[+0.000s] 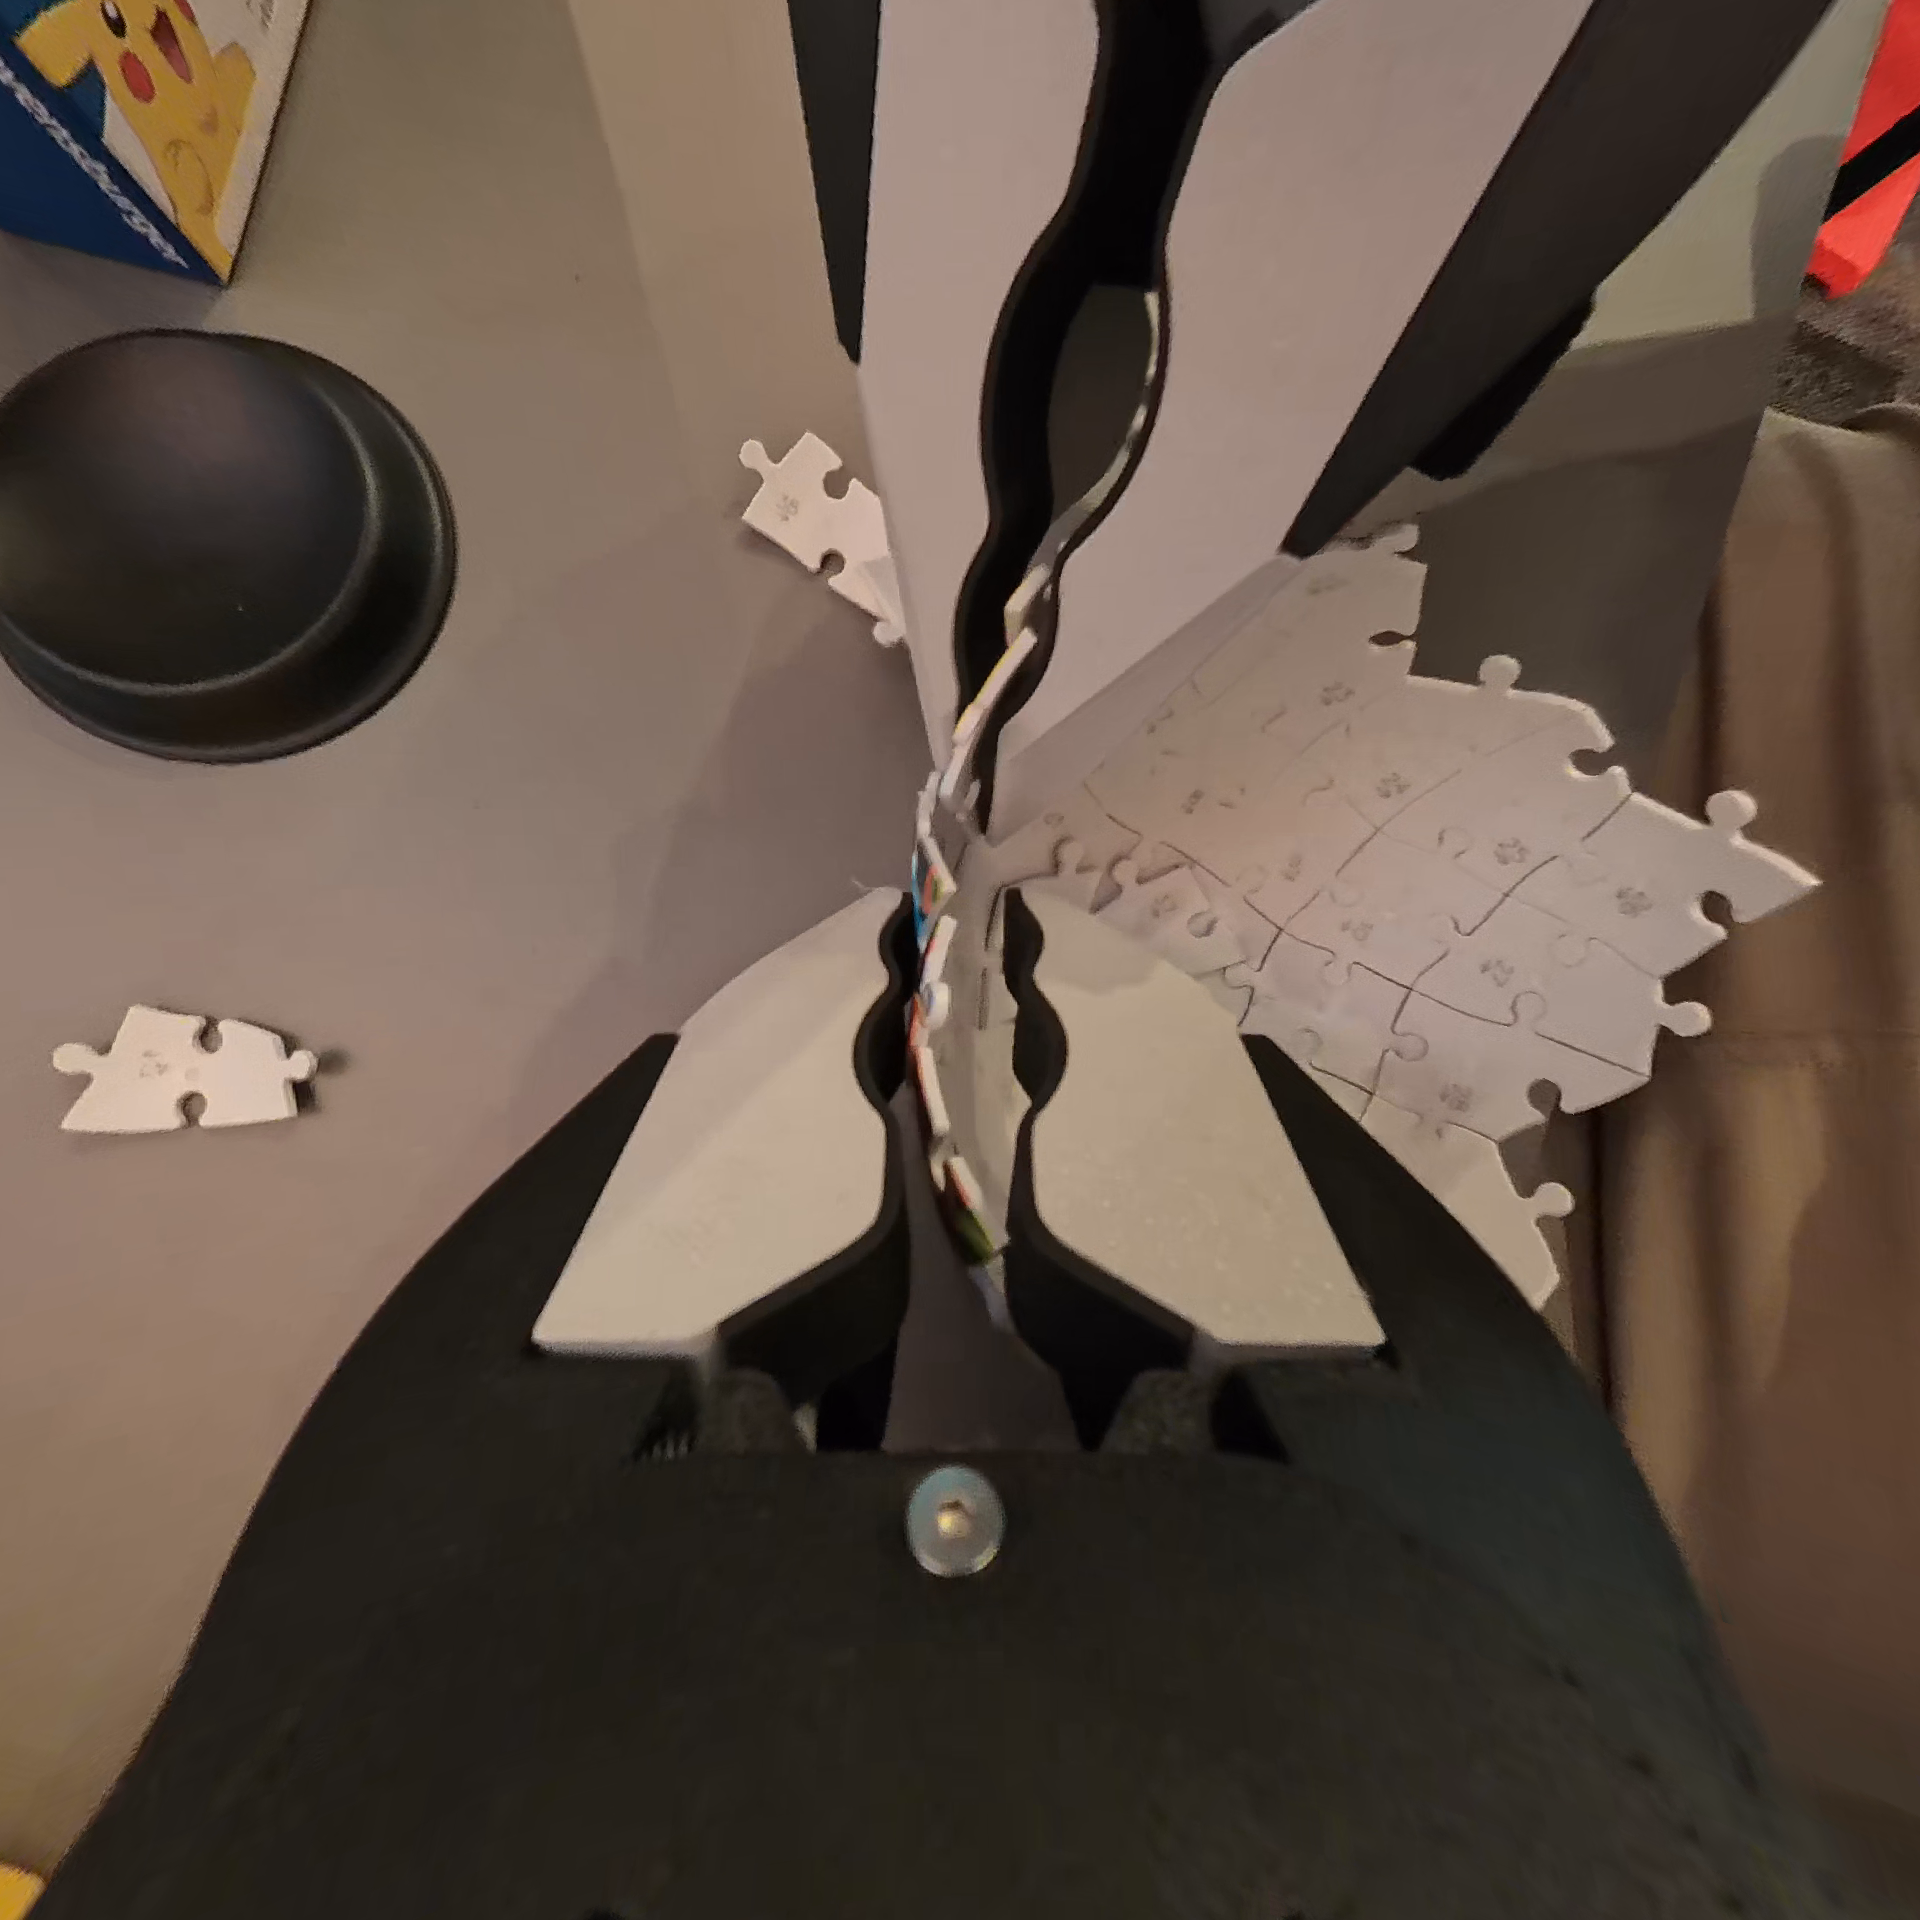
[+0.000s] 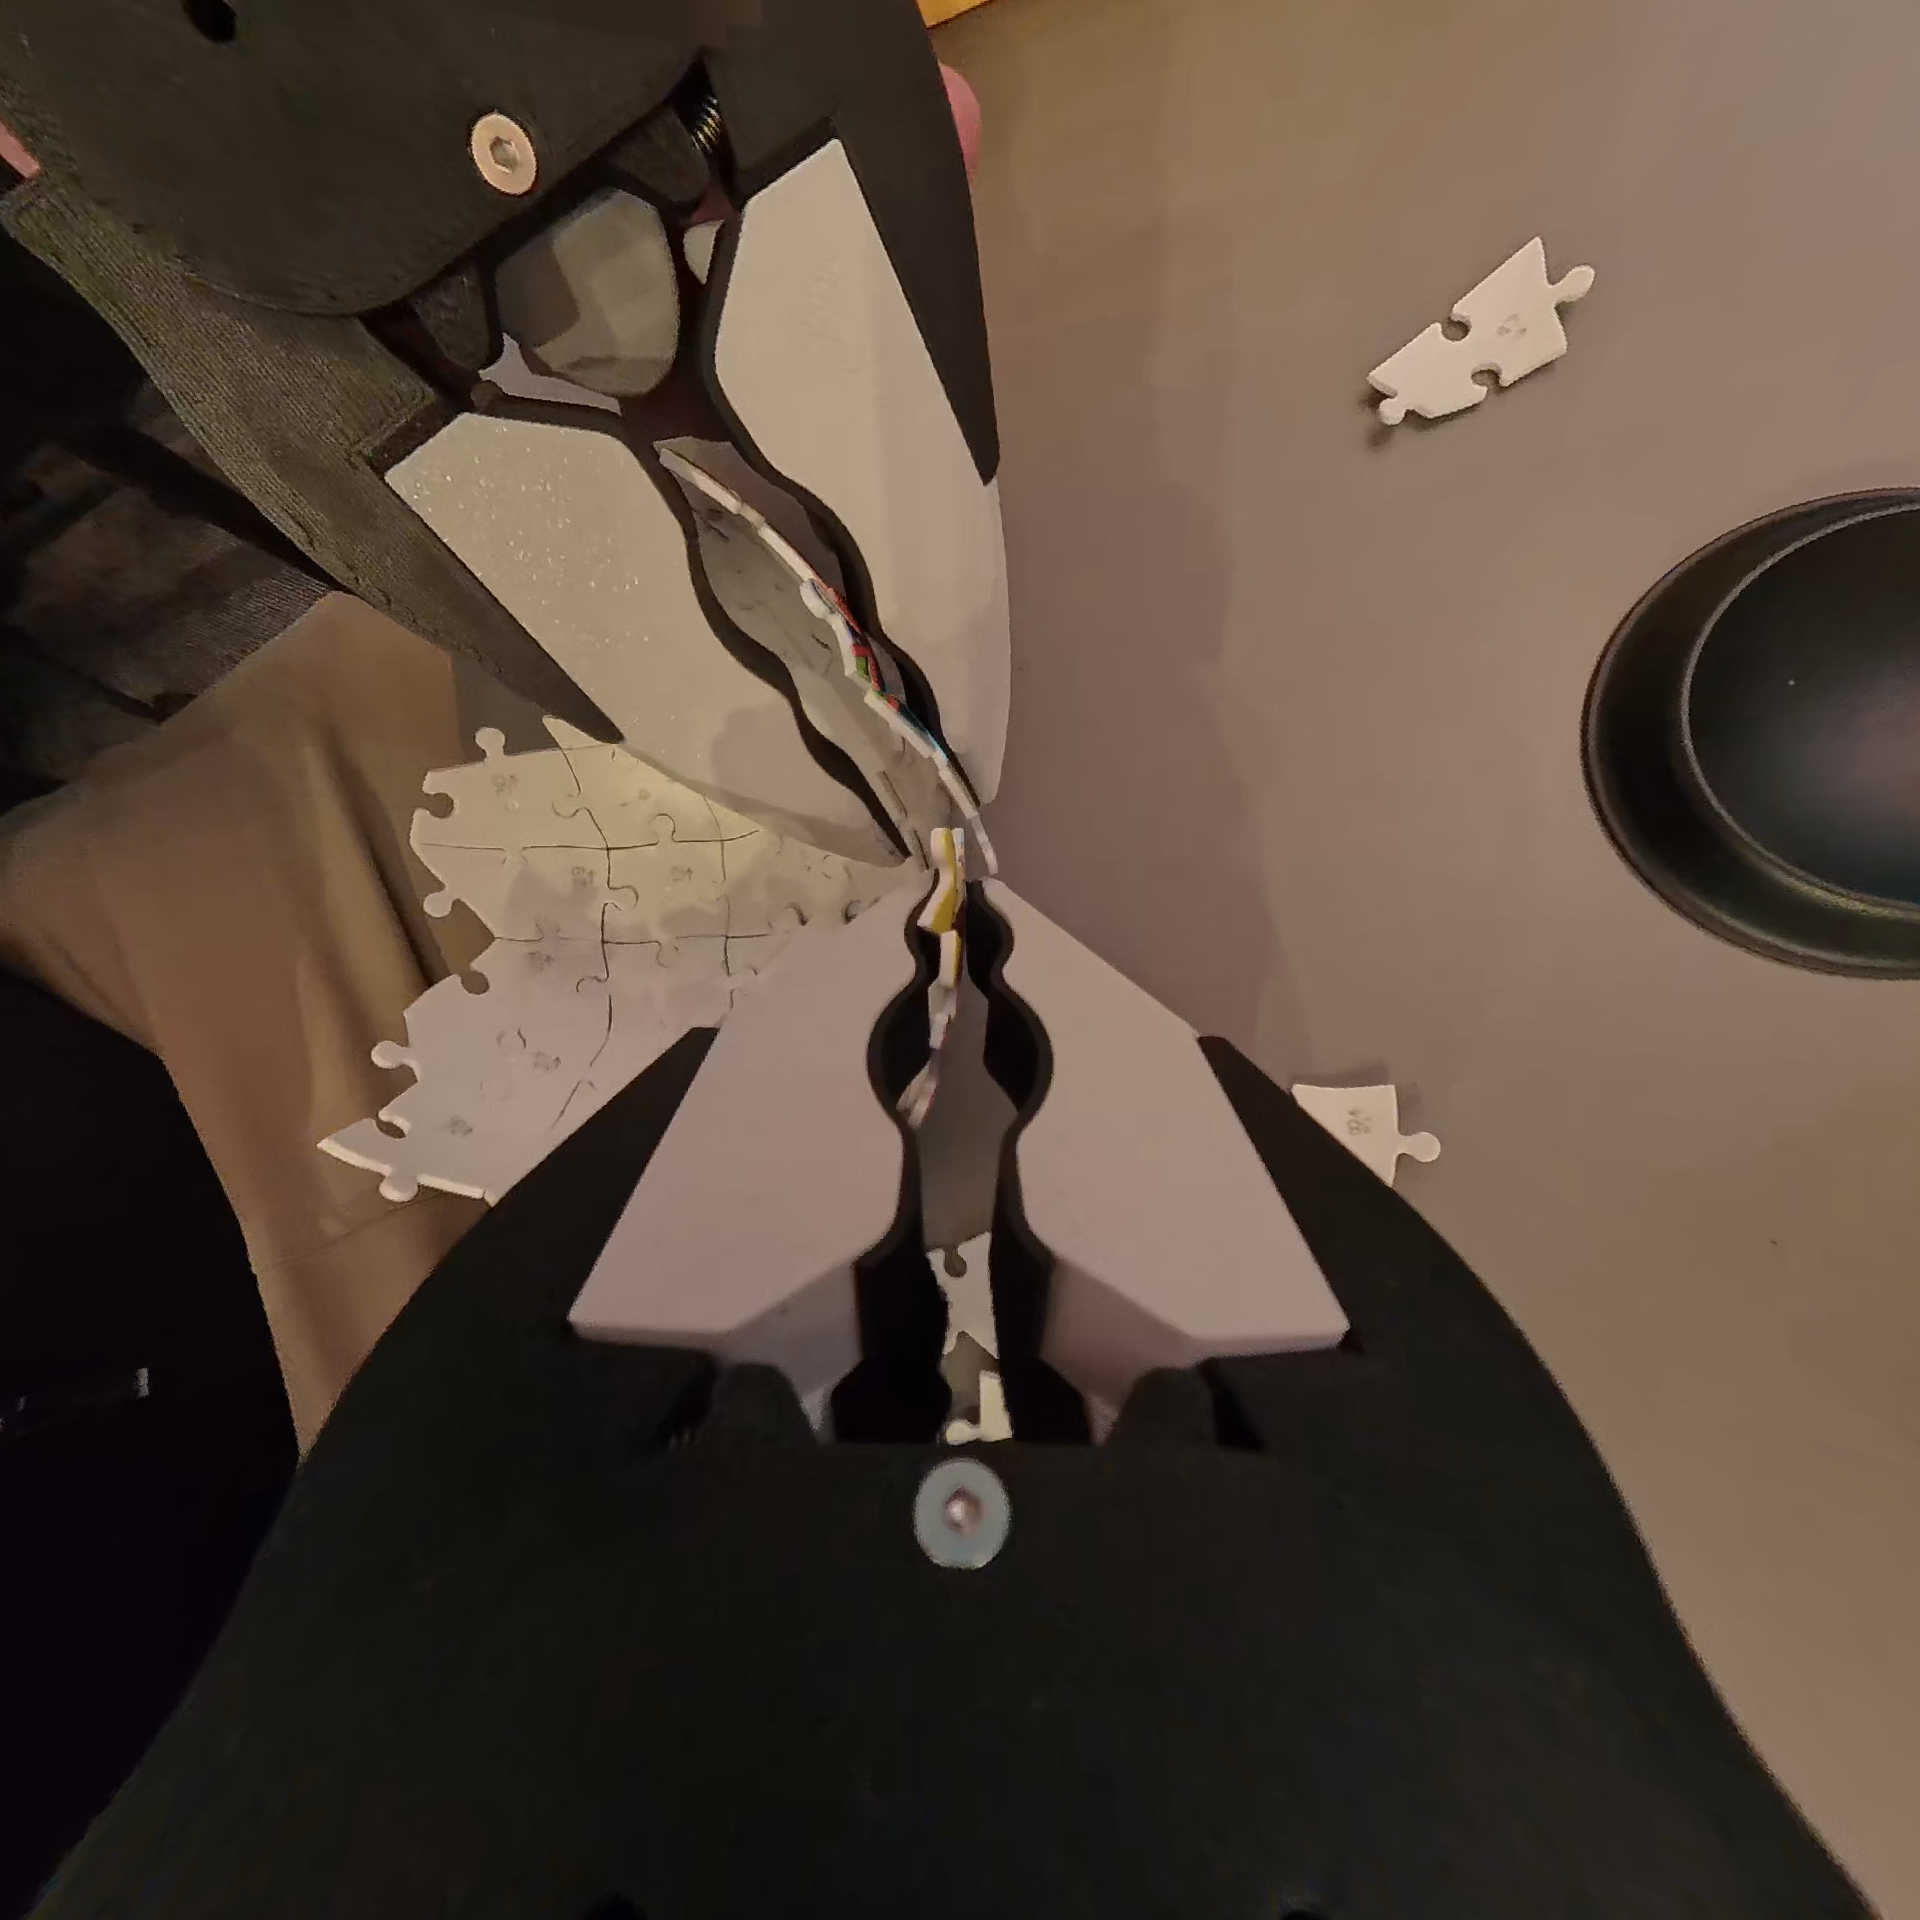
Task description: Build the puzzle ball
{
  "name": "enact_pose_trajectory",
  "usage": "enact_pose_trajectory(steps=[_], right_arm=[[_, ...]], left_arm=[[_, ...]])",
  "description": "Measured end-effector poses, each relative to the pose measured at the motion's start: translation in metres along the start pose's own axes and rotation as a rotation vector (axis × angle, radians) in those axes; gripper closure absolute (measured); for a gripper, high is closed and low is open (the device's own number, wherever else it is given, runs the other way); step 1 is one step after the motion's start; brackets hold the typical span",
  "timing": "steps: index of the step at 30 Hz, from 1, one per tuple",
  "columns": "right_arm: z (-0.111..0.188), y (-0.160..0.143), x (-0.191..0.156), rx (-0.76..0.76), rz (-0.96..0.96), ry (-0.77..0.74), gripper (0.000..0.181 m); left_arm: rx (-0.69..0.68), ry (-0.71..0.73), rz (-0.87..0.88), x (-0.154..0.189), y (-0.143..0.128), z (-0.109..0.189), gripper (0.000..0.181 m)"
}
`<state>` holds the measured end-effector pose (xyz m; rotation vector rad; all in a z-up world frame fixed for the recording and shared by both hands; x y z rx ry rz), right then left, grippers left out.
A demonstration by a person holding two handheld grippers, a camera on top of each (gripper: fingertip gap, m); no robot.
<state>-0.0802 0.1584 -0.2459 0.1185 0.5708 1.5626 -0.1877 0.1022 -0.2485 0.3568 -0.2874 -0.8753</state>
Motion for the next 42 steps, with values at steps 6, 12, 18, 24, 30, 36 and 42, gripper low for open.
enact_pose_trajectory(steps=[6,12,18,24,30,36,42], right_arm=[[-0.001,-0.001,-0.002,-0.004,0.033,-0.002,0.181],[0.0,-0.001,-0.002,0.006,0.027,0.001,0.181],[0.004,0.002,-0.001,0.025,-0.004,0.0,0.169],[0.005,0.01,-0.003,-0.012,0.05,-0.037,0.177],[0.003,0.011,-0.003,-0.02,0.031,-0.016,0.179],[0.0,0.011,-0.003,0.0,0.038,-0.008,0.179],[0.002,0.012,-0.005,0.001,0.056,-0.01,0.178]], left_arm=[[0.006,0.021,-0.053,0.0,0.0,0.0,0.174],[0.043,0.015,-0.052,-0.001,-0.003,0.0,0.175],[0.087,0.008,-0.023,0.0,-0.005,0.003,0.175],[0.082,0.029,-0.02,0.0,-0.006,0.002,0.175],[0.091,0.012,0.0,-0.001,-0.007,0.002,0.175],[0.127,-0.011,-0.017,-0.002,-0.009,0.003,0.17],[0.077,0.027,-0.07,0.001,-0.01,-0.003,0.17]])
Point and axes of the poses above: each gripper's, where its closed fingertips meet, z back along the fingers, y out of its top, x = y × z across the jaws, the point moved 9 cm from there along z, back along the fingers, and after that the axes turned 13 degrees about -x, right-handed, at the moved point
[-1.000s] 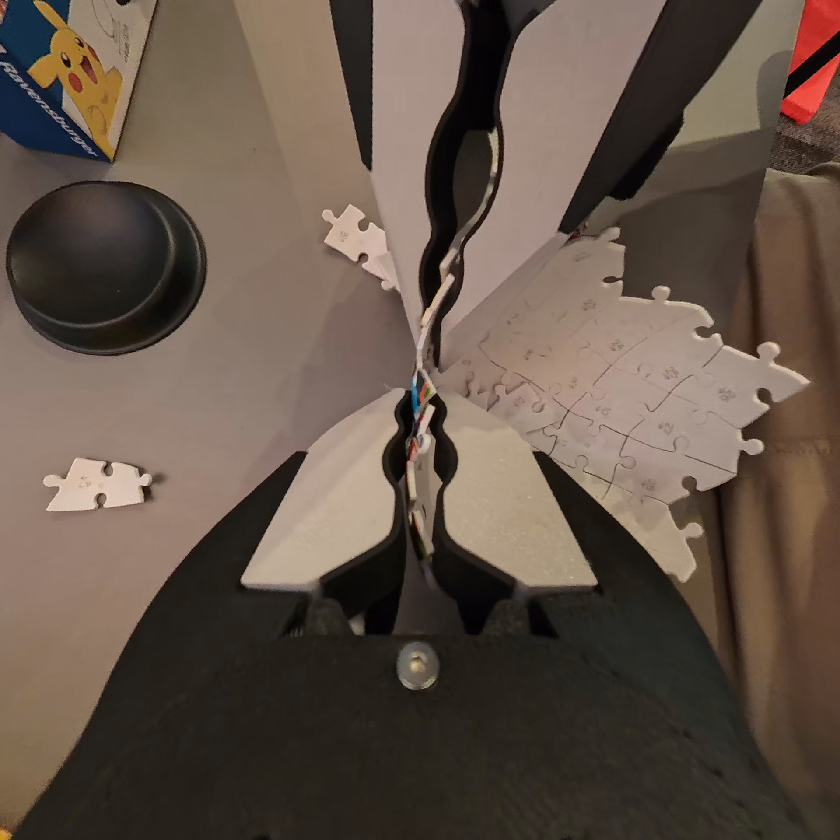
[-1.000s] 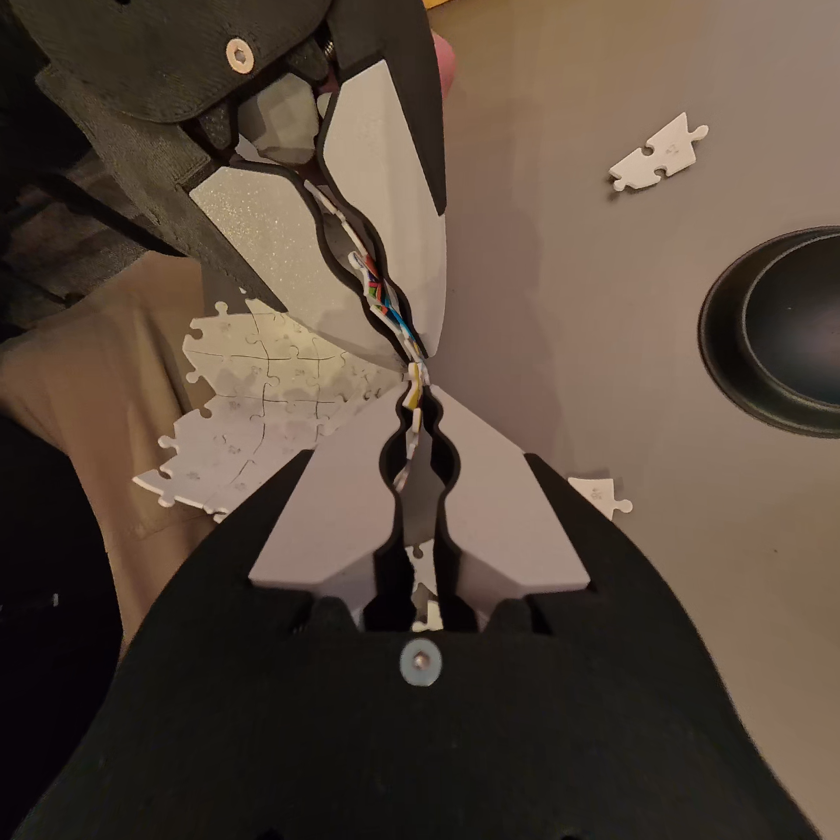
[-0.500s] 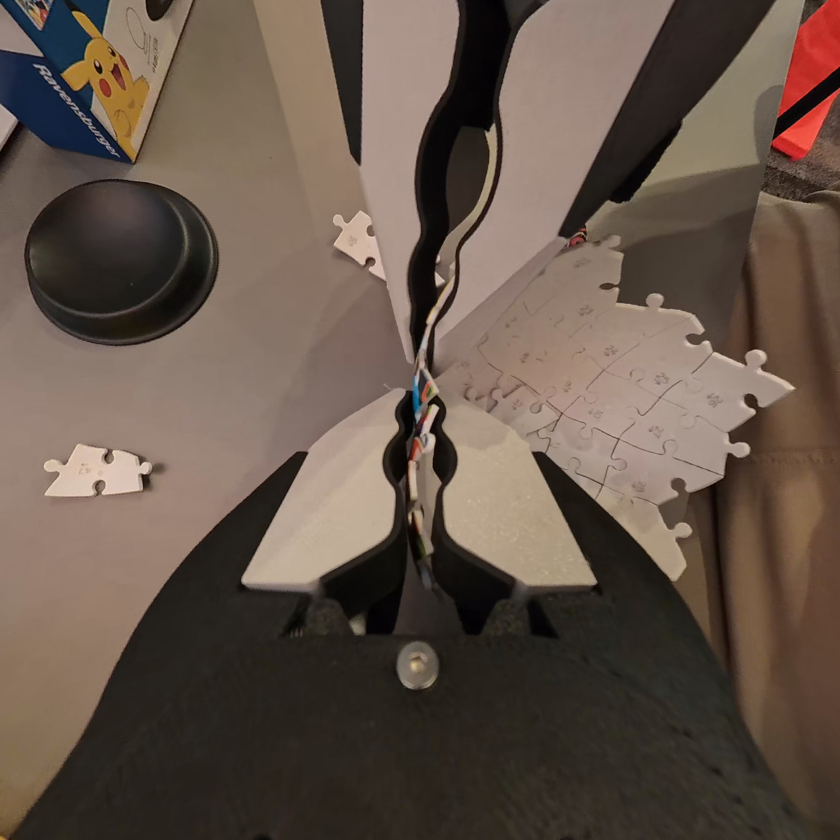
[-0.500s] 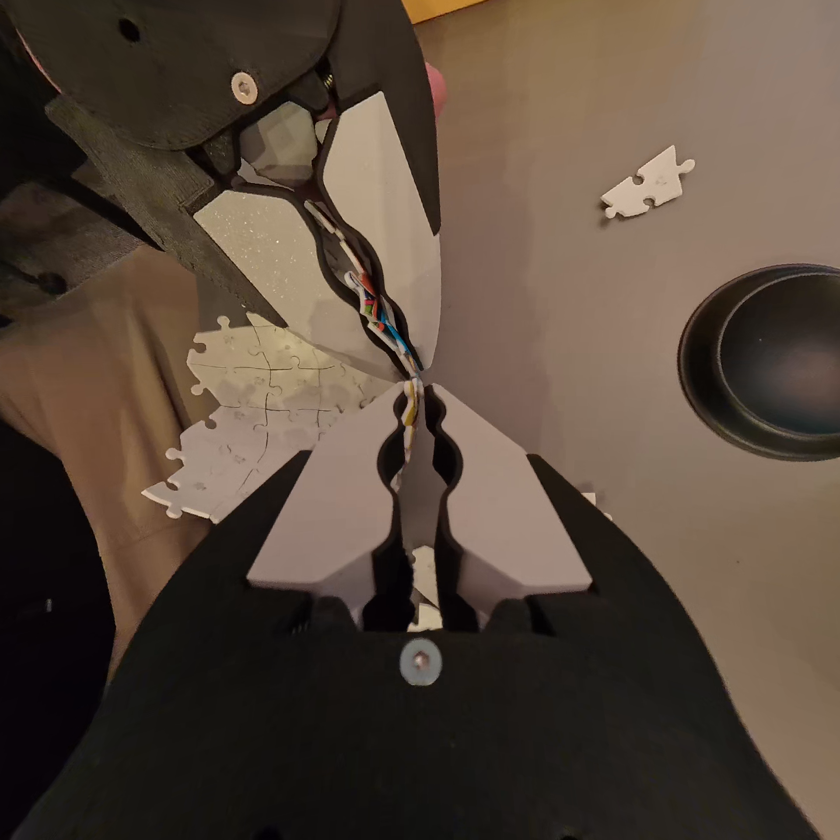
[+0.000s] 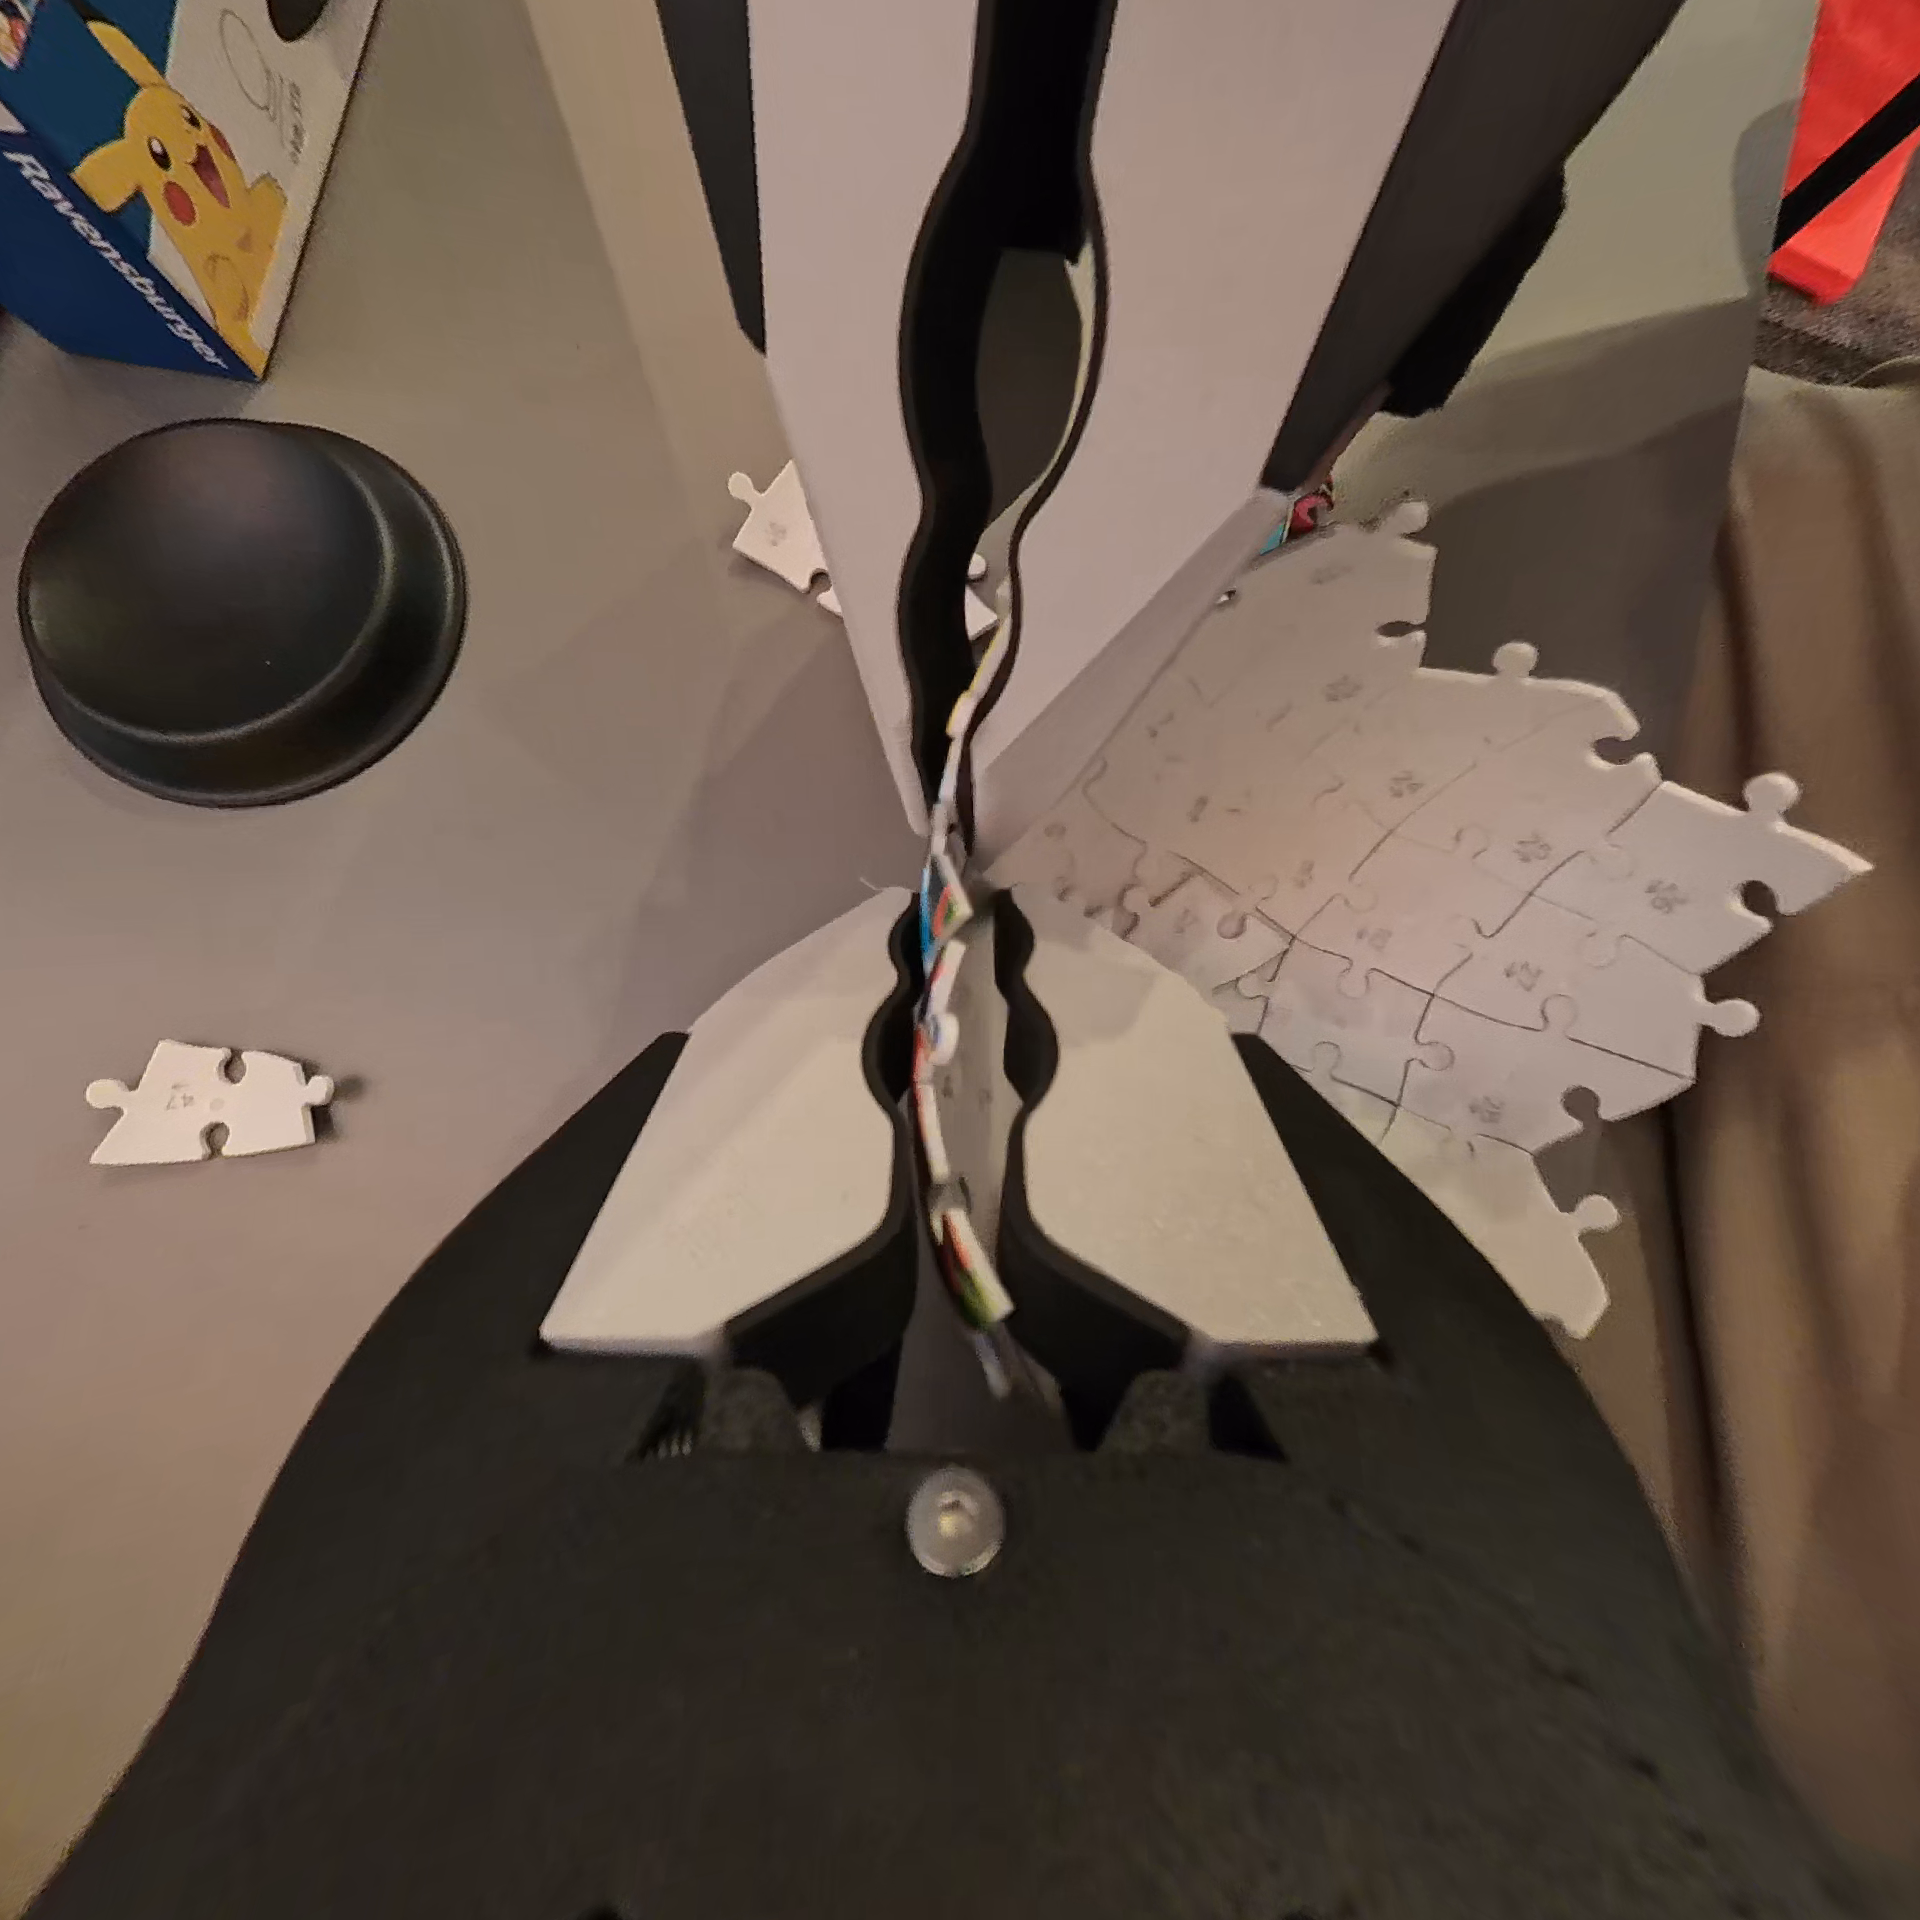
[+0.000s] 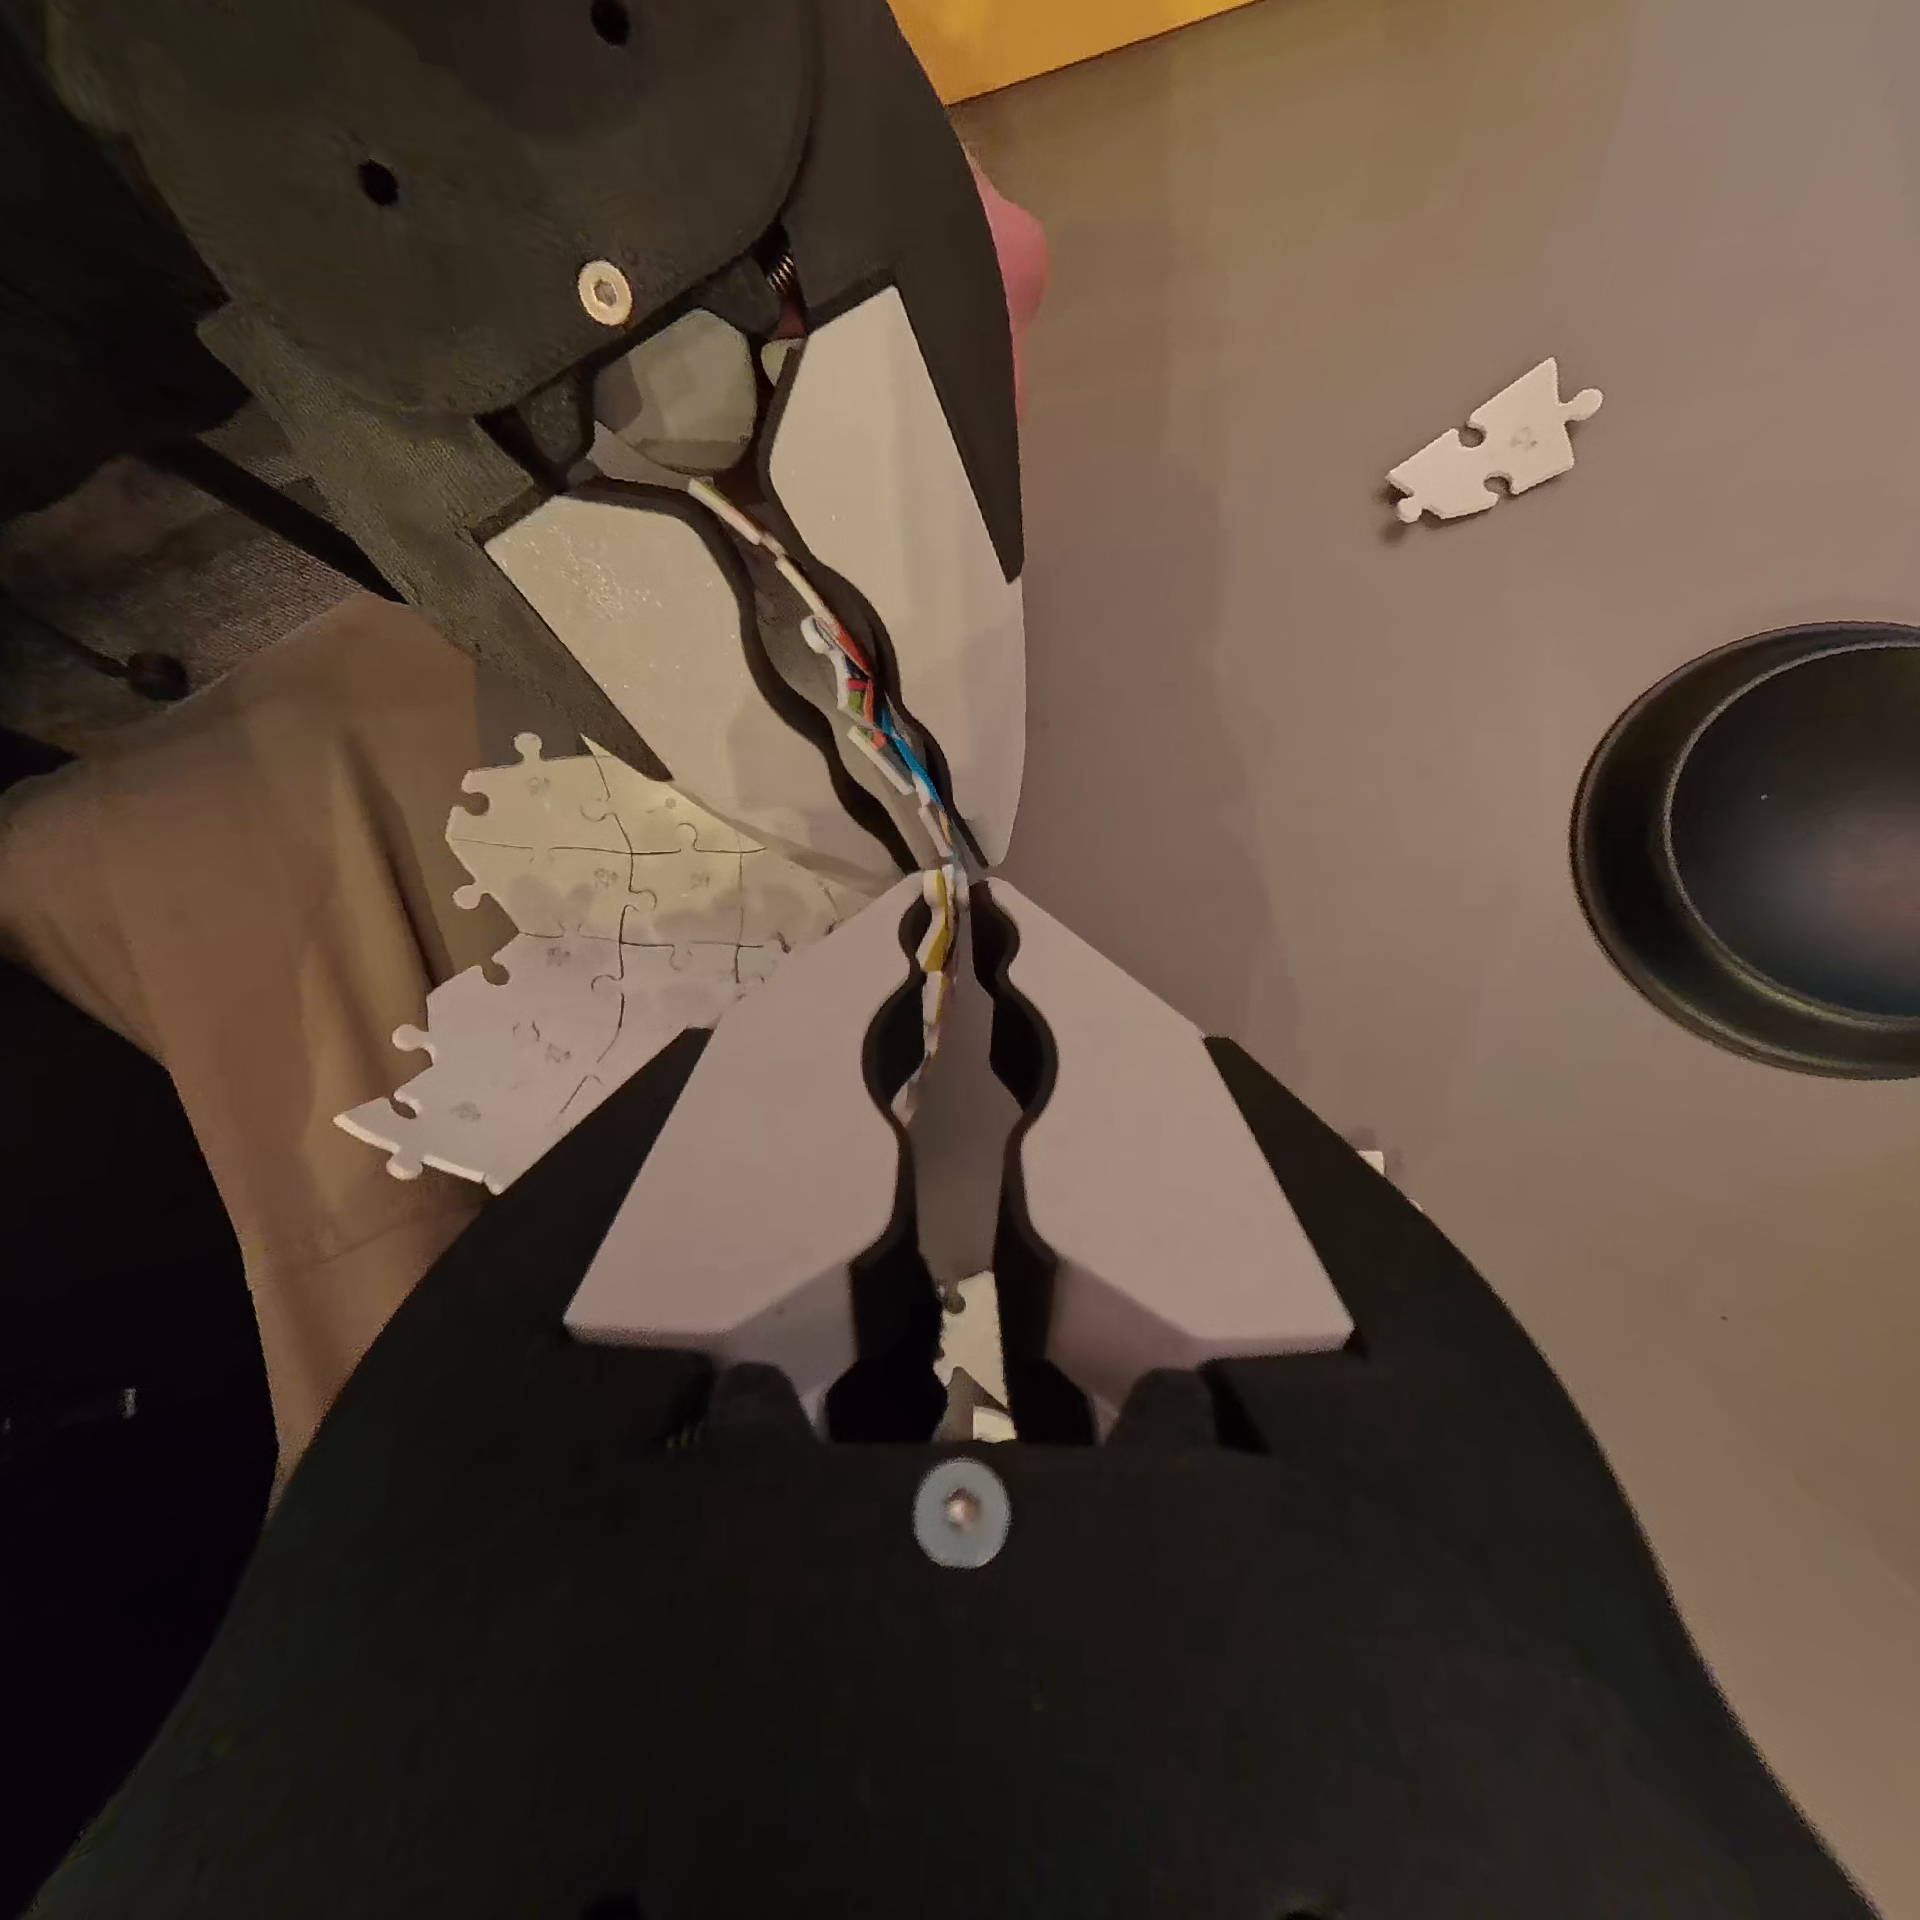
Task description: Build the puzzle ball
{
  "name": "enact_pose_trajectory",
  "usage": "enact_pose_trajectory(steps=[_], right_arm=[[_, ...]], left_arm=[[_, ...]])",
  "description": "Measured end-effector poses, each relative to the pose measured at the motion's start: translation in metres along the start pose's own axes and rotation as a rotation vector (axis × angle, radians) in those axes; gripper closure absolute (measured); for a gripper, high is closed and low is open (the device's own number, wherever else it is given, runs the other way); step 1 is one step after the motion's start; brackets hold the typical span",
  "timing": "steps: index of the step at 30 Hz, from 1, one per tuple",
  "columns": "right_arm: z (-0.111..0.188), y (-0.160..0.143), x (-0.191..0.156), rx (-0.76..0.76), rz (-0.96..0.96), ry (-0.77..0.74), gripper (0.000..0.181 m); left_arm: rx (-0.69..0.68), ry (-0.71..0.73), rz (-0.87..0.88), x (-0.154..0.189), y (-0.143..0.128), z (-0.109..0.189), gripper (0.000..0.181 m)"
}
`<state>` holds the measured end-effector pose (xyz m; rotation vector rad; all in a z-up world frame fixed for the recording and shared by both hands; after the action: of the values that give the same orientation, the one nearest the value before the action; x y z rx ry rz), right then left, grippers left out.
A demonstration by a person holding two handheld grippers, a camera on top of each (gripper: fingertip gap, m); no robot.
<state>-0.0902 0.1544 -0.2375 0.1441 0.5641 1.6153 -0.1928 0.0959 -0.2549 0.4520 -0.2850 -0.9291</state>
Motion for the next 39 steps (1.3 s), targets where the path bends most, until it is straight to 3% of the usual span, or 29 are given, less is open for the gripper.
enact_pose_trajectory(steps=[17,27,33,39], right_arm=[[0.004,-0.002,-0.001,0.011,-0.008,-0.001,0.17],[0.009,-0.003,0.002,0.006,-0.017,-0.033,0.171],[0.038,-0.011,0.015,0.128,-0.097,-0.041,0.166],[0.074,-0.028,0.021,0.223,-0.139,-0.107,0.162]], left_arm=[[0.038,-0.045,0.042,-0.004,-0.004,0.002,0.174],[-0.011,-0.095,0.097,-0.007,-0.005,-0.005,0.171],[0.018,-0.147,0.14,-0.011,-0.007,-0.003,0.156],[0.051,-0.131,0.127,-0.013,-0.008,0.02,0.143]])
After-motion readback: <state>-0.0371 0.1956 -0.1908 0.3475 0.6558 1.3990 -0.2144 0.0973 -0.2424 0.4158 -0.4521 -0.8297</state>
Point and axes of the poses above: each gripper's, where its closed fingertips meet, z back along the fingers, y out of its top, x = y × z across the jaws, the point moved 9 cm from there along z, back along the fingers, and after that the axes turned 13 degrees about -x, right-handed, at the moved point
